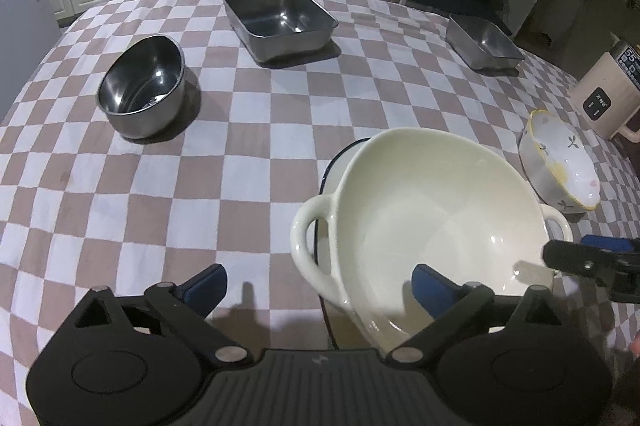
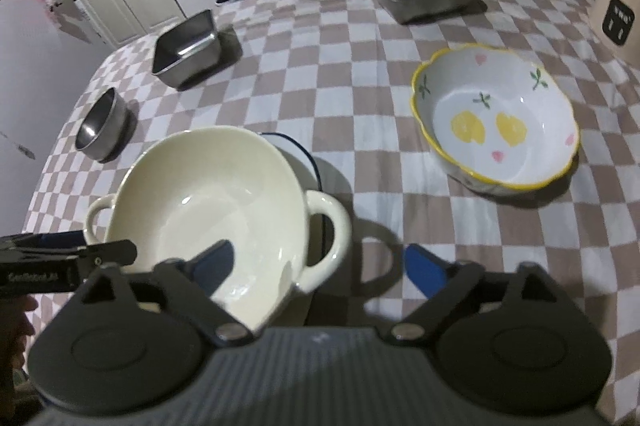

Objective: Organize plates and bowls
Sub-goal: 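Lower the cream bowl onto the table and open both tools, then move both tools to the yellow-rimmed lemon bowl's rim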

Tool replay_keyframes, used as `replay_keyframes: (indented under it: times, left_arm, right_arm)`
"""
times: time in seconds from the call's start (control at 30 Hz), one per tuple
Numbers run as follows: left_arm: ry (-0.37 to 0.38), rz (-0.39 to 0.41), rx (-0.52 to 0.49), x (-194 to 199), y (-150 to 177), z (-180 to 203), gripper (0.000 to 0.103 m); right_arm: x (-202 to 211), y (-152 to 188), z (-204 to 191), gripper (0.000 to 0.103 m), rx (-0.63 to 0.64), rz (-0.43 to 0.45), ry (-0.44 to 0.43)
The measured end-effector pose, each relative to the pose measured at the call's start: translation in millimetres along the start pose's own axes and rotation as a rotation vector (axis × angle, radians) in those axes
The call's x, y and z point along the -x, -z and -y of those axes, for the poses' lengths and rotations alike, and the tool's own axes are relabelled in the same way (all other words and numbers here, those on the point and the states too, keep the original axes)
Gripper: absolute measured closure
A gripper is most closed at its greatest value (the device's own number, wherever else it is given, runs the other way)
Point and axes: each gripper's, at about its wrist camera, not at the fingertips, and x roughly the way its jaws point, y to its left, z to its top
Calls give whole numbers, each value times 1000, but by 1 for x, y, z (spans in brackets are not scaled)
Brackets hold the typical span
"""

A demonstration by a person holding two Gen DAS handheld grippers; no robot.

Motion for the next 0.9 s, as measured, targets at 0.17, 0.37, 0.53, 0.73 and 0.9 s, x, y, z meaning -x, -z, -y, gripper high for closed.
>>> replay_keyframes:
  times: [0.17, 0.37, 0.53, 0.73, 0.9]
  left_arm:
    - [-18, 26, -10, 11, 4, 0, 0]
    - [-27, 75, 4, 27, 4, 0, 0]
    - [-16, 135, 55, 45, -4, 4, 0]
    - [19, 218, 74, 58, -20, 25, 0]
    - [32, 240, 64, 54, -33, 54, 0]
  right_arm:
    - [13, 2, -3, 1, 42, 48, -12]
    - [29, 1, -2, 1, 46, 90, -19]
    - [45, -6, 8, 1, 5, 150, -24]
    - [65, -15, 28, 1, -16, 245, 40]
    - [79, -24, 62, 1, -93, 291, 73]
